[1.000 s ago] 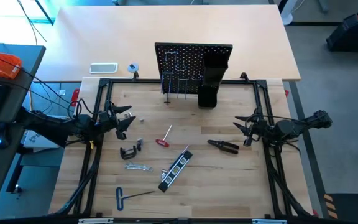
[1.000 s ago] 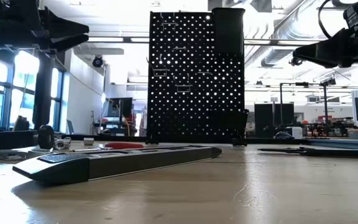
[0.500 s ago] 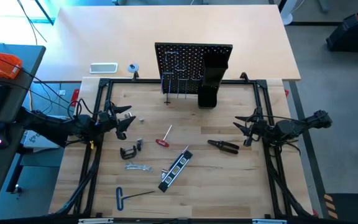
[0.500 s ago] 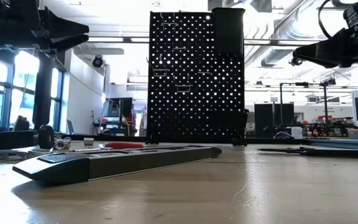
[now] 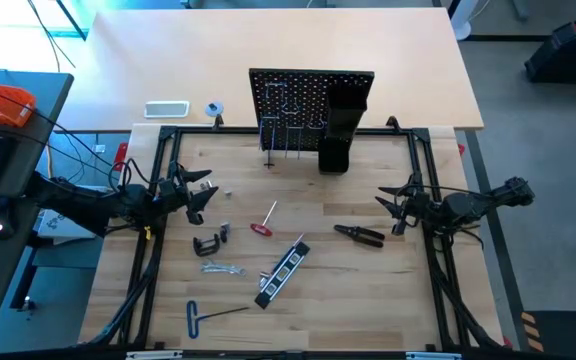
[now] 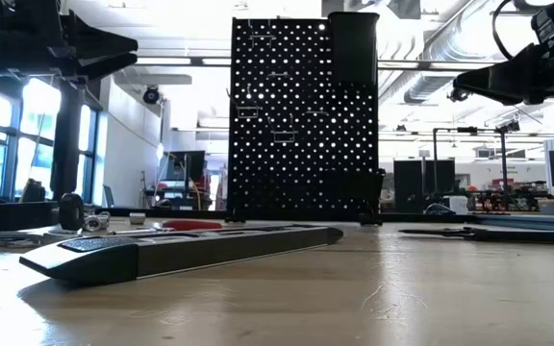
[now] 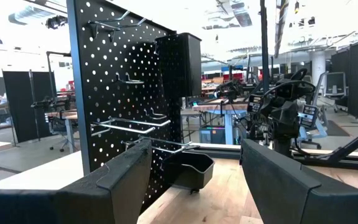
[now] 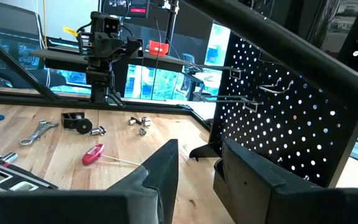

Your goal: Hang tools onto peg board

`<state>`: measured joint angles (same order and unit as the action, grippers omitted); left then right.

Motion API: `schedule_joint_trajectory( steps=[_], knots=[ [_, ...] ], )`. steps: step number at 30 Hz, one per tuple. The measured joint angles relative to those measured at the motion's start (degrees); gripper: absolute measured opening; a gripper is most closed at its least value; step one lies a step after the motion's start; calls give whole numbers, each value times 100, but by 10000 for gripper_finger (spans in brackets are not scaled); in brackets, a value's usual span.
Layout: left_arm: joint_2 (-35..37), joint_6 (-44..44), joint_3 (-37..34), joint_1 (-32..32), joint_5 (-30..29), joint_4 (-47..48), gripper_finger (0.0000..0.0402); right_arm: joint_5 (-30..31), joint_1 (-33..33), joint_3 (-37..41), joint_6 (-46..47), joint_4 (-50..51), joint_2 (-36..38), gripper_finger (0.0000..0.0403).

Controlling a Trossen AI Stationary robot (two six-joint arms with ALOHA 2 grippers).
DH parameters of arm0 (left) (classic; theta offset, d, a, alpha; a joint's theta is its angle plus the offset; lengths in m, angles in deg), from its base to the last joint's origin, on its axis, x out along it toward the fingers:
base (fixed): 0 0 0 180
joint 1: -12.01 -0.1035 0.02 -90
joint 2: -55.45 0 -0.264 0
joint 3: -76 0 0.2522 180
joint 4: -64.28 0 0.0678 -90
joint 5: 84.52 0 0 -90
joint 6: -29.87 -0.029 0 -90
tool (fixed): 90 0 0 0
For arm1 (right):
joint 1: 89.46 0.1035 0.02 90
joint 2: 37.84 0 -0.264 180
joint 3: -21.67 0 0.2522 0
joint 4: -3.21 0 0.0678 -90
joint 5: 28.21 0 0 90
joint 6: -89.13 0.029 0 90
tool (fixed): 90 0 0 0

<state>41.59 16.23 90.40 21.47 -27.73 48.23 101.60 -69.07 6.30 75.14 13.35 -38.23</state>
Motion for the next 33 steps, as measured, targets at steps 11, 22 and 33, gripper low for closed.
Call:
schedule_joint_trajectory(
  steps=[11, 22, 33],
  knots=[
    [0, -1, 0, -1, 0, 0, 238, 0, 0, 0, 0, 0, -2, 119],
    [1, 1, 0, -1, 0, 1, 238, 0, 0, 1, 0, 0, 0, 119],
    [-1, 9, 1, 3, 153, -1, 238, 1, 0, 2, 0, 0, -1, 119]
  ],
)
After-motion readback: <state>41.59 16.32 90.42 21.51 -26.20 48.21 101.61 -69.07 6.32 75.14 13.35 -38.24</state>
